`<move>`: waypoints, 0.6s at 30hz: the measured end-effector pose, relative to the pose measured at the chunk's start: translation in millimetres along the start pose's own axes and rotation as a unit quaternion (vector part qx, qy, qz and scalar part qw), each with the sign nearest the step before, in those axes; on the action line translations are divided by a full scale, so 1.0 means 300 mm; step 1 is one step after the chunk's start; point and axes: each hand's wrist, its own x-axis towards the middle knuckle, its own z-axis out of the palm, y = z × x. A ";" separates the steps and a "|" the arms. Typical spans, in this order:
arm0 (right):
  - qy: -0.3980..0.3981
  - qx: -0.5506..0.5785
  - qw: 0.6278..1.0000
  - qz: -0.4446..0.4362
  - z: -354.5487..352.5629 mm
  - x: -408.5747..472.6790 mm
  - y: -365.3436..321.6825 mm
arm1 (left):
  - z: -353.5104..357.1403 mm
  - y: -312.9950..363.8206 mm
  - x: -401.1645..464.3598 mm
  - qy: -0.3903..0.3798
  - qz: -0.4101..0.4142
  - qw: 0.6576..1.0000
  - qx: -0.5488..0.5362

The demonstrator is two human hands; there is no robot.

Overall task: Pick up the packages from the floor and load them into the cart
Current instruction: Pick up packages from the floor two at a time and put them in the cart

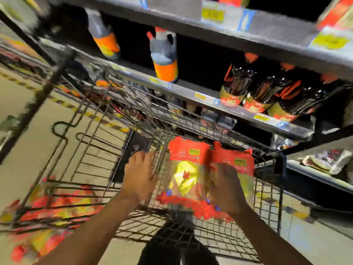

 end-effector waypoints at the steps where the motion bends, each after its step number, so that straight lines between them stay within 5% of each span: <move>1: -0.028 -0.028 0.999 -0.026 -0.020 0.015 -0.062 | -0.062 -0.025 -0.031 0.005 0.009 0.999 0.034; 5: -0.077 -0.153 0.978 -0.117 -0.129 0.053 -0.349 | -0.333 -0.142 -0.192 0.079 -0.028 0.991 0.103; 11: -0.053 -0.179 0.940 -0.284 -0.275 0.054 -0.882 | -0.696 -0.467 -0.526 0.221 -0.131 0.961 0.100; 18: -0.036 -0.172 0.888 -0.424 -0.164 -0.192 -1.478 | -0.785 -0.909 -1.055 0.273 -0.305 0.912 0.027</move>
